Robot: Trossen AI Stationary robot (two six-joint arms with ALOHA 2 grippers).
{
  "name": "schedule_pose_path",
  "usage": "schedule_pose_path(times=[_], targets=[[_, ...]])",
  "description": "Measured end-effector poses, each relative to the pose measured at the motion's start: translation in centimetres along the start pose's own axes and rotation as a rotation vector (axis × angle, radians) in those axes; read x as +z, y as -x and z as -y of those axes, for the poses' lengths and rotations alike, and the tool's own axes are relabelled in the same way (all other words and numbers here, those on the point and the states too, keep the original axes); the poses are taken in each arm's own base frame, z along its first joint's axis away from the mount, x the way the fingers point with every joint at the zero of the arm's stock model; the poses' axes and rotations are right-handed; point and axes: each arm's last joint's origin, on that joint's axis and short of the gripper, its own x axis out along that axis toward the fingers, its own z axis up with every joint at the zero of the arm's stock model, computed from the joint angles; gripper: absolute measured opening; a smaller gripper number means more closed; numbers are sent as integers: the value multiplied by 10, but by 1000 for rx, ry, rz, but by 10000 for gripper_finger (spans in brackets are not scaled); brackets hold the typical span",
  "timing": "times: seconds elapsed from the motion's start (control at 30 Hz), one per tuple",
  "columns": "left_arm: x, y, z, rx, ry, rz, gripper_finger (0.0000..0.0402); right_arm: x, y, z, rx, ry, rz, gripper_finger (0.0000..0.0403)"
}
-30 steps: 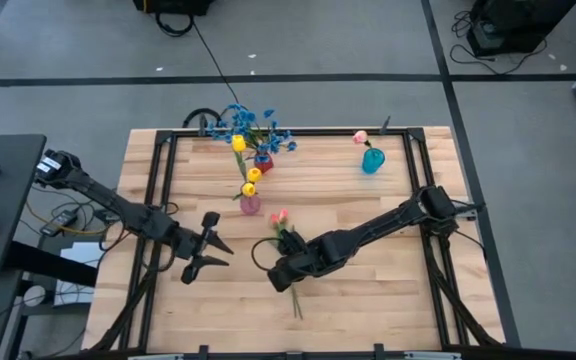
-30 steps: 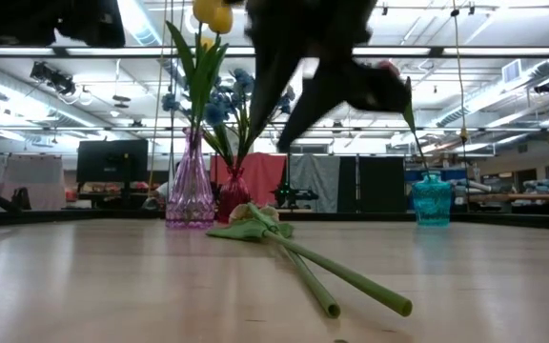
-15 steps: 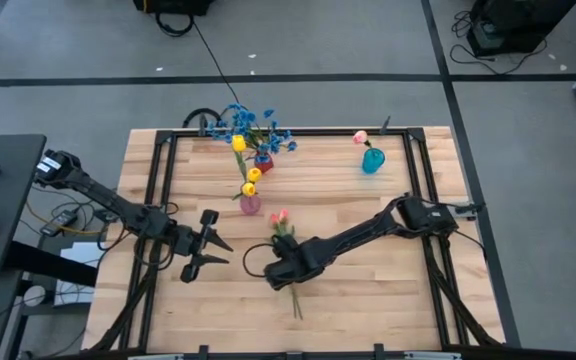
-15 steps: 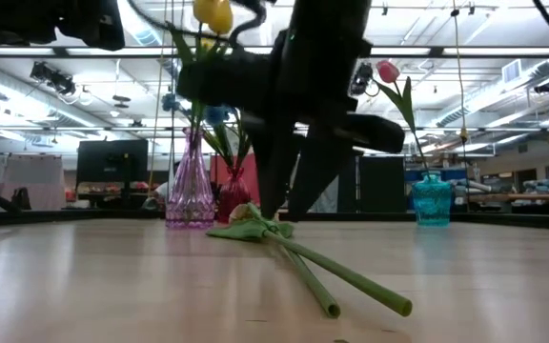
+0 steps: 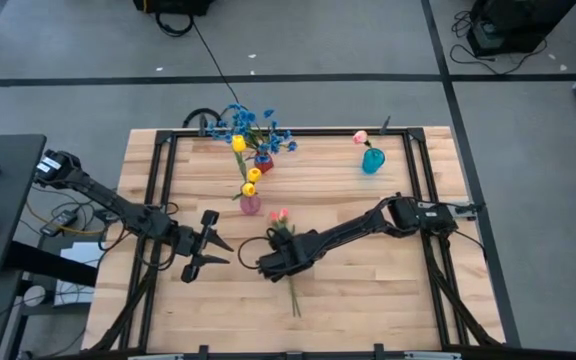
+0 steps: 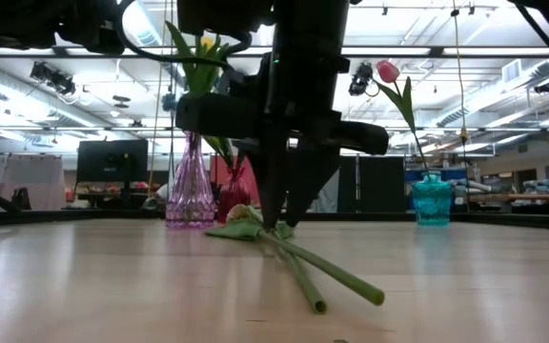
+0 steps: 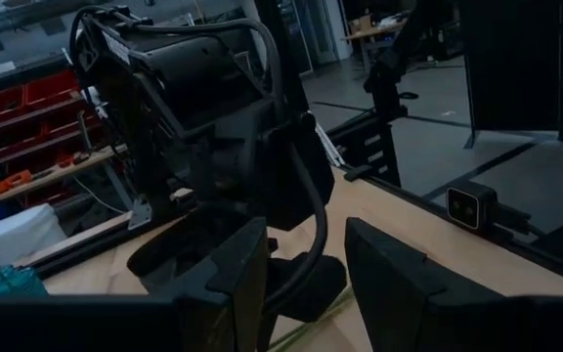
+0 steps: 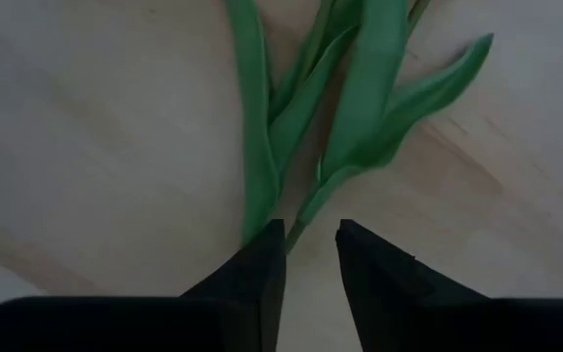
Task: Sort flowers into vase by color
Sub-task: Put the right pink tulip into the blue vase
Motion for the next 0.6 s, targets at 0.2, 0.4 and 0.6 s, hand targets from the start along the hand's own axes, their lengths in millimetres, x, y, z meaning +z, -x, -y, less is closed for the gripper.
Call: schedule_pose_path(times=[0.2,0.4,0.6], targets=[[0,0,0,0,0,0,147,1,-1,0,-3,9,18,85],[0,0,0,0,1,0,147,-1,-6,-3,42,0,1,75],[0,0,0,0,1,0,147,-6,-17,1,49,-7,-40,77]])
